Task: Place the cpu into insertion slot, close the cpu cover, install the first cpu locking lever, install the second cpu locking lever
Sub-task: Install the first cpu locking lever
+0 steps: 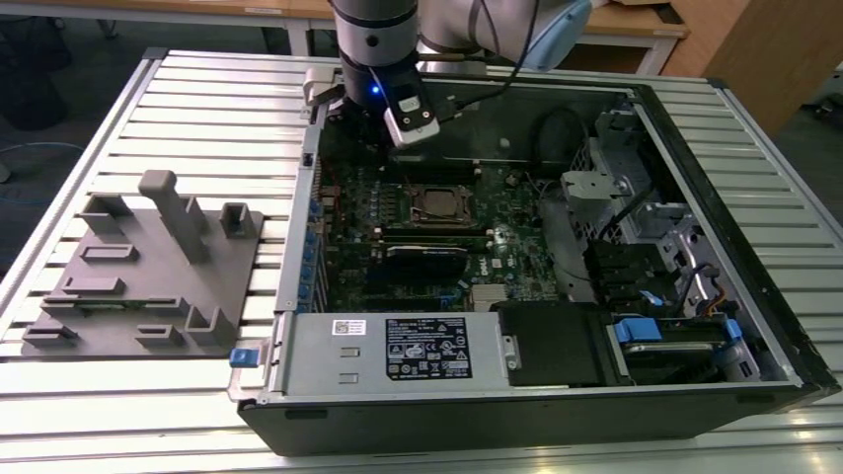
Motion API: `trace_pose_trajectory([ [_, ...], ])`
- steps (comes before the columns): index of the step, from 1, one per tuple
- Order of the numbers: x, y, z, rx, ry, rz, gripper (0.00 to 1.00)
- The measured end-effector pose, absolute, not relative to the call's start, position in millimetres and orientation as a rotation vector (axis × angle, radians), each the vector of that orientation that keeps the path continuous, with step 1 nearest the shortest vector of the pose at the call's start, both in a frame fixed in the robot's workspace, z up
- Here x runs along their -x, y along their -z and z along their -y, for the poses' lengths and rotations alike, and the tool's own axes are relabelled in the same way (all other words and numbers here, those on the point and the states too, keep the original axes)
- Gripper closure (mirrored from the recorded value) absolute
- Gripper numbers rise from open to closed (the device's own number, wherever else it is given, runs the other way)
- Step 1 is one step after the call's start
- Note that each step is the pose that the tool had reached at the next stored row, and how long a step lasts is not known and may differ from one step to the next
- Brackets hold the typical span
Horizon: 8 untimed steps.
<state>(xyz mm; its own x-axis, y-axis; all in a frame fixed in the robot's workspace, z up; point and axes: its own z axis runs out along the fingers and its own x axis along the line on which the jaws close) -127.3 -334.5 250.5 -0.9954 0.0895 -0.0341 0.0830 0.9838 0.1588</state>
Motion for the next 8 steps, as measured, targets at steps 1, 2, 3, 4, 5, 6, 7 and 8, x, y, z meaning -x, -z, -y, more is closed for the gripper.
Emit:
trace_pose_trajectory([
  [1, 127.6, -250.3, 334.5, -0.134, -0.247, -3.088, 0.9],
  [2, 128.1, -250.2, 334.5, -0.134, -0.256, -3.087, 0.9],
  [3, 128.5, -250.1, 334.5, -0.135, -0.27, -3.086, 0.9],
  [4, 128.9, -250.1, 334.5, -0.135, -0.286, -3.085, 0.9],
  [5, 129.2, -250.1, 334.5, -0.136, -0.302, -3.084, 0.9],
  [6, 129.5, -250.1, 334.5, -0.136, -0.318, -3.083, 0.9],
  [7, 129.8, -250.0, 334.5, -0.136, -0.332, -3.082, 0.9],
  [8, 130.0, -250.0, 334.6, -0.137, -0.345, -3.081, 0.9],
])
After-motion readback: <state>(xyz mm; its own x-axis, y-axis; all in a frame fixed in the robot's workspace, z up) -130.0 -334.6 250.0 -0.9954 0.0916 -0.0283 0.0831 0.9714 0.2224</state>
